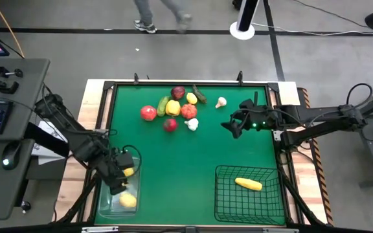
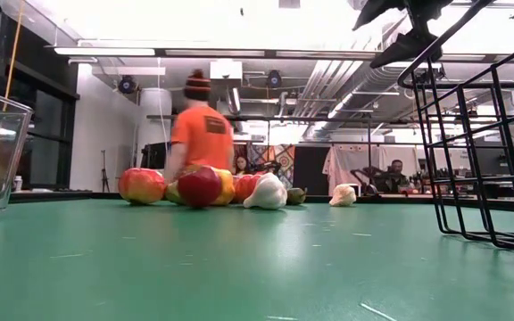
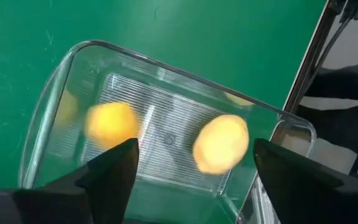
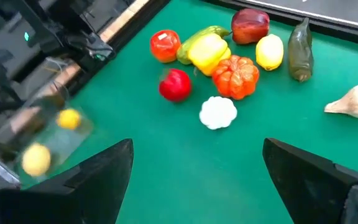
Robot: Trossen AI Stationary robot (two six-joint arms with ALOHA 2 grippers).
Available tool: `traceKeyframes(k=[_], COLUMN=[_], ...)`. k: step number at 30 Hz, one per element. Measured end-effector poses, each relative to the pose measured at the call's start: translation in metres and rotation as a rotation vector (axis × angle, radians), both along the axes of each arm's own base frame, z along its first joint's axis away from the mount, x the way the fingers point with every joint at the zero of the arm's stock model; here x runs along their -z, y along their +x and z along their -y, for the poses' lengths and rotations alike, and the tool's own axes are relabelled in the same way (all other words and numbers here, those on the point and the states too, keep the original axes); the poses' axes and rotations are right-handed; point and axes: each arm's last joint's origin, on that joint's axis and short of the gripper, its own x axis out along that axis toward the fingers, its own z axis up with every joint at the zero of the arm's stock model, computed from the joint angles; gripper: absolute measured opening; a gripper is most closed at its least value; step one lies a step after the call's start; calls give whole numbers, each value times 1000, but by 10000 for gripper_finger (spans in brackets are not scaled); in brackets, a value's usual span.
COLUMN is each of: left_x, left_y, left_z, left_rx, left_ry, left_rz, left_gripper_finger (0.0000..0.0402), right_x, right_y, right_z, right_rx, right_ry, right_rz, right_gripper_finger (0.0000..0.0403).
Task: Sort produce into baskets
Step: Put the bottom lemon into the transparent bin, then put the left garlic into the wire basket
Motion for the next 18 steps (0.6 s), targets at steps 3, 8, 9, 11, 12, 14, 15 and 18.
traceKeyframes(k=[3, 8, 9, 11, 12, 14, 15, 18], left_x=[-6, -28, -32, -38, -41, -45, -46, -49], left_y=[-2, -6, -7, -9, -11, -14, -15, -18], left_z=[-11, -52, -60, -75, -82, -91, -95, -102], left_rx=[-11, -128, -159, -203, -221, -247, -256, -261], left_ry=[25, 151, 174, 214, 232, 260, 274, 319], left_rz=[40, 244, 276, 325, 343, 370, 382, 404], left_gripper_finger=[307, 302, 301, 301, 300, 300, 300, 300], right_x=[6, 35, 42, 62, 72, 90, 96, 109], right_y=[14, 64, 74, 90, 96, 110, 116, 138], right_z=[5, 26, 32, 44, 50, 60, 63, 74], right_rx=[26, 28, 34, 60, 83, 114, 125, 167], right_ry=[90, 184, 194, 219, 244, 279, 281, 267], right_rz=[20, 31, 31, -1, -31, -92, -118, -188], right_gripper_finger=[350, 350, 350, 350, 350, 350, 350, 350])
